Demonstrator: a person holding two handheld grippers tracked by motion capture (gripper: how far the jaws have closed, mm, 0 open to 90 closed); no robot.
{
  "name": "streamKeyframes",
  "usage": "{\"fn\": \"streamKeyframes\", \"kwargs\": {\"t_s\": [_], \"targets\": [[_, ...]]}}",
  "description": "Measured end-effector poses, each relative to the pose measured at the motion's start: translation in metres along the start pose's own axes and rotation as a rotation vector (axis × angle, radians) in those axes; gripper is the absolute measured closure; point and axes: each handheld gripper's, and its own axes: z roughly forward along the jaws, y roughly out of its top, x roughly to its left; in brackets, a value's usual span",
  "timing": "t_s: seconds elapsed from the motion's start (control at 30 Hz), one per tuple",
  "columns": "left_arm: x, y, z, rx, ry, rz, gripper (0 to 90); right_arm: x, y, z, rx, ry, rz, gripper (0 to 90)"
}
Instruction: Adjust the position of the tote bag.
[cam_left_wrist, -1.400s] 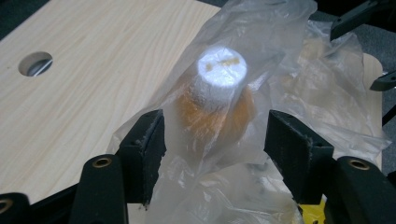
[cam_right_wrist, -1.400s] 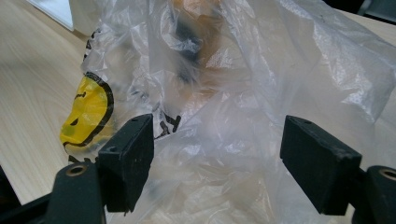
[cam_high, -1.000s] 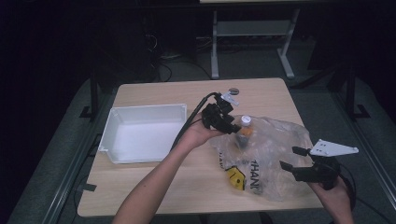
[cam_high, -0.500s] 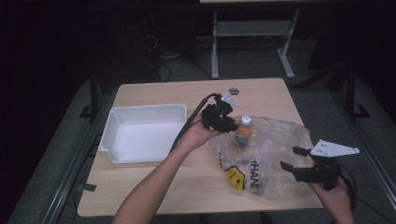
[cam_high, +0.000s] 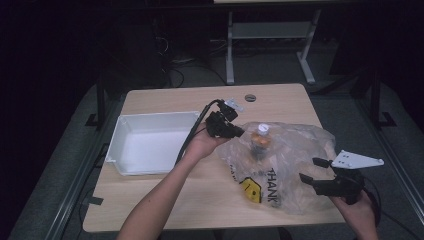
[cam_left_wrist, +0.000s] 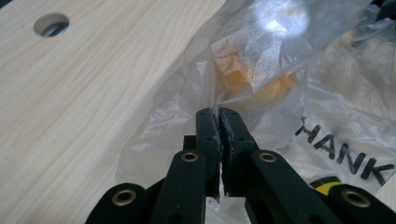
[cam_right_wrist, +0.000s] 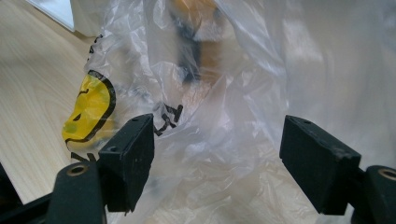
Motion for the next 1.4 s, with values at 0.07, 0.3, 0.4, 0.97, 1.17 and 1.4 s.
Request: {"fn": "streamKeyframes", "kwargs": {"t_s": [0.07,0.3,0.4,0.97,1.17,1.4], "targets": [[0.003,-0.003,-0.001,0.016,0.003,0.000,87.8,0.000,0.000,0.001,0.002,0.001,-0.003,25.9],[0.010,-0.012,-0.003,0.041,0.020,-0.009,89.0,0.000,-0.001,0.001,0.009,0.003,0.001,25.9],[0.010,-0.015,-0.001,0.049,0.025,-0.014,89.5,0.000,-0.001,0.001,0.008,0.005,-0.003,25.9],[0.020,-0.036,0.010,0.131,0.064,-0.034,89.7,-0.001,-0.004,0.005,0.040,0.017,0.001,26.6],[0.023,-0.042,0.015,0.161,0.070,-0.041,89.7,-0.003,-0.006,0.006,0.051,0.020,0.007,26.7],[0.023,-0.045,0.016,0.166,0.067,-0.047,89.7,-0.004,-0.006,0.006,0.051,0.018,0.007,26.7]]}}
